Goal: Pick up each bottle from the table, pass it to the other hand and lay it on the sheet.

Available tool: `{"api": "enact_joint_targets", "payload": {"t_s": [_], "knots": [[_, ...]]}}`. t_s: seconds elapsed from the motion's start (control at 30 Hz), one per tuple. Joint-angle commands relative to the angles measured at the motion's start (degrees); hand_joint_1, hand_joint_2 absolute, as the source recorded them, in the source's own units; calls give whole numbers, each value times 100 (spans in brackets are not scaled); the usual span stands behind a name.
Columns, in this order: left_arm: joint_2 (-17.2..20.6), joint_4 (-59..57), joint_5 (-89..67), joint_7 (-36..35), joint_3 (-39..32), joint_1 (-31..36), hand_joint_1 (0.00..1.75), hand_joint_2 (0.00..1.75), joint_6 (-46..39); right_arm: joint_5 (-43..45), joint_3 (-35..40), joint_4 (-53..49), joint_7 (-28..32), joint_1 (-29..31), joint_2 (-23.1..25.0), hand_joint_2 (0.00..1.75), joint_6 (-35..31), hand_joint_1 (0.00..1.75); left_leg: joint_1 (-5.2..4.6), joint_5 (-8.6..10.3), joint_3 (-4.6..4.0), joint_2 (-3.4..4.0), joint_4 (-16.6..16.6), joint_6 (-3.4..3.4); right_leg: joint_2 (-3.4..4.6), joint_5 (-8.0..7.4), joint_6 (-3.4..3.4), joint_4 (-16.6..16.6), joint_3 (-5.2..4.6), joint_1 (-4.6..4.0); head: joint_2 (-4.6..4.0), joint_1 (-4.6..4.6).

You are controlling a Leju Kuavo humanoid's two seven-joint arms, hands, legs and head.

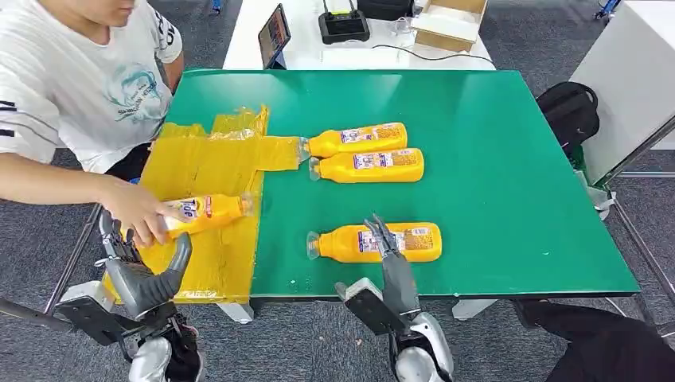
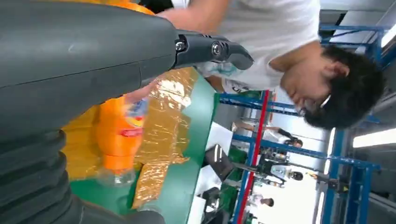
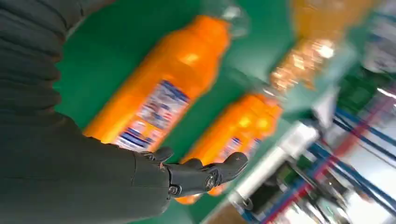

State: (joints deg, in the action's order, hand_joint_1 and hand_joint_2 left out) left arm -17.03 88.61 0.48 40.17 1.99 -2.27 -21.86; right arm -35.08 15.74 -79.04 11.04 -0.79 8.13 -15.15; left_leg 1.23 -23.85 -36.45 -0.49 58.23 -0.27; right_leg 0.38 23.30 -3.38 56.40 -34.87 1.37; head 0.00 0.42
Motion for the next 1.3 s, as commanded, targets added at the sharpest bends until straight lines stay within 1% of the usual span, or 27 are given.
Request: {"api": "enact_joint_targets", "payload": {"t_s": [0.03,0.23,0.3,0.4,0.43,0.47,0.5,0.53,0.6,0.63,0.7,0.73,0.8,0.83,0.87,0.9,0.97,1.0,1.07,1.1,1.17,1.2,1.27,1.3], "knots": [[-33,-458,-81,-17,-174,46,0,175,55,-173,24,637,-378,491,-546,175,316,0,-3,-3,19,5,-8,6,0,1,8,-8,17,0,0,-2],[-9,-592,-143,-45,-177,66,0,175,52,-285,-98,730,-562,531,-583,175,386,0,-2,-16,60,11,-14,14,0,11,22,-18,59,-5,0,0],[-5,-596,-143,-45,-181,62,0,175,52,-283,-96,737,-560,518,-579,175,386,0,-1,-7,33,6,-10,8,-2,5,13,-12,32,-3,0,-2],[4,-651,-166,-59,-212,92,0,175,48,-556,8,783,-665,566,-679,175,364,0,-1,-10,41,3,-11,10,-6,8,17,-14,41,-4,0,0],[8,-655,-168,-61,-214,95,0,175,50,-602,19,768,-651,586,-699,175,341,0,-2,-7,32,6,-9,8,-1,5,14,-11,30,-2,0,0],[10,-667,-173,-61,-217,100,0,175,53,-685,52,766,-655,614,-734,175,339,0,-1,-12,46,9,-11,11,0,8,19,-14,44,-4,0,0],[12,-683,-176,-64,-221,106,0,175,56,-745,77,760,-652,657,-763,175,341,0,-1,-4,23,5,-8,6,-1,3,10,-8,21,-2,0,-2],[13,-685,-176,-64,-222,107,0,175,56,-746,75,755,-652,670,-764,175,342,0,-1,-10,41,8,-10,9,-1,7,17,-12,39,-4,0,-2],[13,-690,-175,-64,-223,109,0,175,56,-749,73,754,-655,685,-768,175,346,0,-2,-2,13,5,-6,5,1,0,8,-6,11,-1,0,-2],[13,-690,-175,-64,-223,109,0,175,56,-749,73,754,-655,685,-768,175,346,0,-2,-9,34,10,-8,8,3,6,15,-9,31,-3,0,-2],[13,-690,-175,-64,-223,109,0,175,56,-749,73,754,-655,685,-768,175,346,0,-2,-2,15,4,-6,5,-1,1,8,-5,13,0,0,-2],[13,-690,-175,-64,-223,109,0,175,56,-749,73,754,-655,685,-768,175,346,0,0,-7,27,7,-6,7,0,5,13,-7,26,-4,0,0],[13,-690,-175,-64,-223,109,0,175,56,-749,73,754,-655,685,-768,175,346,0,-1,-3,16,5,-5,5,0,2,9,-6,15,-2,0,0],[13,-712,-178,-68,-222,121,0,175,62,-748,80,774,-653,684,-762,175,350,0,-1,-9,33,8,-7,8,1,6,15,-8,31,-4,0,-2],[12,-745,-186,-78,-226,133,0,175,77,-883,143,833,-722,745,-823,175,381,0,-1,-5,20,6,-7,6,1,2,10,-7,18,-2,0,-2],[10,-764,-192,-81,-228,140,0,175,85,-923,155,861,-742,782,-838,175,390,0,-1,-11,38,10,-8,9,1,8,16,-9,36,-4,0,-2],[4,-829,-203,-92,-241,161,0,175,104,-1083,212,943,-814,872,-903,175,414,0,-2,-4,20,6,-7,5,1,2,9,-7,18,-1,0,-2],[7,-841,-205,-95,-242,163,0,175,110,-1088,213,958,-819,889,-908,175,428,0,-1,-11,39,12,-8,10,4,6,17,-9,36,-4,0,-2],[12,-905,-215,-103,-250,193,0,175,134,-1133,249,1119,-876,1001,-966,175,539,0,-1,-4,21,9,-6,6,3,1,10,-7,19,-3,0,-2],[11,-924,-218,-105,-250,203,0,175,142,-1188,253,1179,-889,1044,-979,175,518,0,0,-8,33,10,-7,8,3,4,14,-10,31,-4,0,-2],[11,-945,-222,-109,-245,215,0,175,155,-1260,245,1244,-900,1111,-981,175,484,0,-1,-1,13,4,-5,4,0,-1,7,-6,12,-1,0,0],[10,-962,-224,-111,-242,220,0,175,159,-1268,234,1268,-894,1128,-971,175,480,0,-1,-6,30,9,-8,8,2,2,13,-10,28,-3,0,-2],[18,-1005,-225,-128,-228,236,0,175,183,-1263,243,1324,-893,1178,-993,175,527,0,0,-2,17,6,-6,6,1,0,9,-7,16,-2,0,-2],[18,-1022,-224,-131,-225,244,0,175,190,-1258,252,1362,-893,1204,-999,175,545,0,-2,-6,31,8,-8,9,1,4,13,-9,29,-2,0,-2]]}}
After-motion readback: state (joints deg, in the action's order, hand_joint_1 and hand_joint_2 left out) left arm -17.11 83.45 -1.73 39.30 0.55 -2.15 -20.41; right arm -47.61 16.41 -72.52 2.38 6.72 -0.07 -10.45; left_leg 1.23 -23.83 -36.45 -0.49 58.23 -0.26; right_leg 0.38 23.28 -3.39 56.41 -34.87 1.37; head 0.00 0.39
